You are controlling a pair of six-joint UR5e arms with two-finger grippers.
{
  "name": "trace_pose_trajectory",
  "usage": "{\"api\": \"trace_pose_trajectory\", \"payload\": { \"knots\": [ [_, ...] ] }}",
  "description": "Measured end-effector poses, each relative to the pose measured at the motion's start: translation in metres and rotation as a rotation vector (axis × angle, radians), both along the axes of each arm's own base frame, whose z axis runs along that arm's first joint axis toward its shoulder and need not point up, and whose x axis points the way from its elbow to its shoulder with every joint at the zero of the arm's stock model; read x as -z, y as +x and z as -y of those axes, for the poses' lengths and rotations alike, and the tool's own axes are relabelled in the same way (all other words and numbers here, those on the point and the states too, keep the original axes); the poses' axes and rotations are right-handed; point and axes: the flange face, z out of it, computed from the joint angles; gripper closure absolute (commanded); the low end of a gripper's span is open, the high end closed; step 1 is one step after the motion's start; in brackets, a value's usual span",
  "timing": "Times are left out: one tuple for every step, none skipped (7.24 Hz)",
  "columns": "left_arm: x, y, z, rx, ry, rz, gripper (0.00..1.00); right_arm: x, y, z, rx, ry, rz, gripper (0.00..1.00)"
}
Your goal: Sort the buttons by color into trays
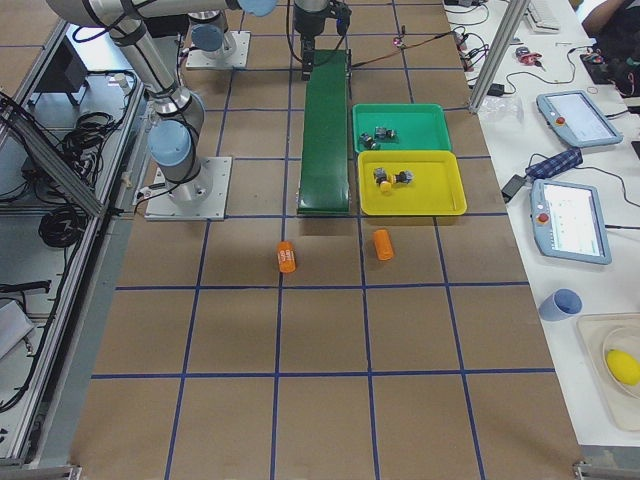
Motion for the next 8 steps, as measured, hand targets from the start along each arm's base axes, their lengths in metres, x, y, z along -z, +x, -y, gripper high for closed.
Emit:
{"api": "trace_pose_trajectory", "payload": {
  "knots": [
    [0.001, 0.0, 0.002, 0.004, -0.002, 0.0, 0.0, 0.003, 0.0, -0.001, 0.0, 0.007, 0.0, 0.0],
    [0.002, 0.0, 0.003, 0.006, -0.002, -0.002, 0.0, 0.008, 0.002, -0.002, -0.002, 0.019, 0.003, 0.0],
    [0.002, 0.0, 0.002, 0.007, -0.003, -0.002, 0.0, 0.016, 0.002, -0.004, -0.004, 0.036, 0.003, 0.0],
    [0.001, 0.0, 0.002, 0.007, -0.005, -0.002, 0.0, 0.024, 0.002, -0.004, -0.006, 0.049, -0.002, 0.0],
    [0.001, 0.0, 0.002, 0.008, -0.005, -0.003, 0.0, 0.027, 0.001, -0.003, -0.008, 0.047, -0.013, 0.0],
    [0.002, 0.0, 0.003, 0.007, -0.006, -0.004, 0.0, 0.027, -0.001, -0.002, -0.009, 0.033, -0.025, 0.0],
    [0.004, 0.0, 0.006, 0.006, -0.007, -0.007, 0.0, 0.026, -0.001, -0.001, -0.009, 0.017, -0.033, 0.0],
    [0.007, 0.0, 0.01, 0.004, -0.012, -0.008, 0.0, 0.024, -0.002, -0.001, -0.008, 0.008, -0.036, 0.0]
  ]
}}
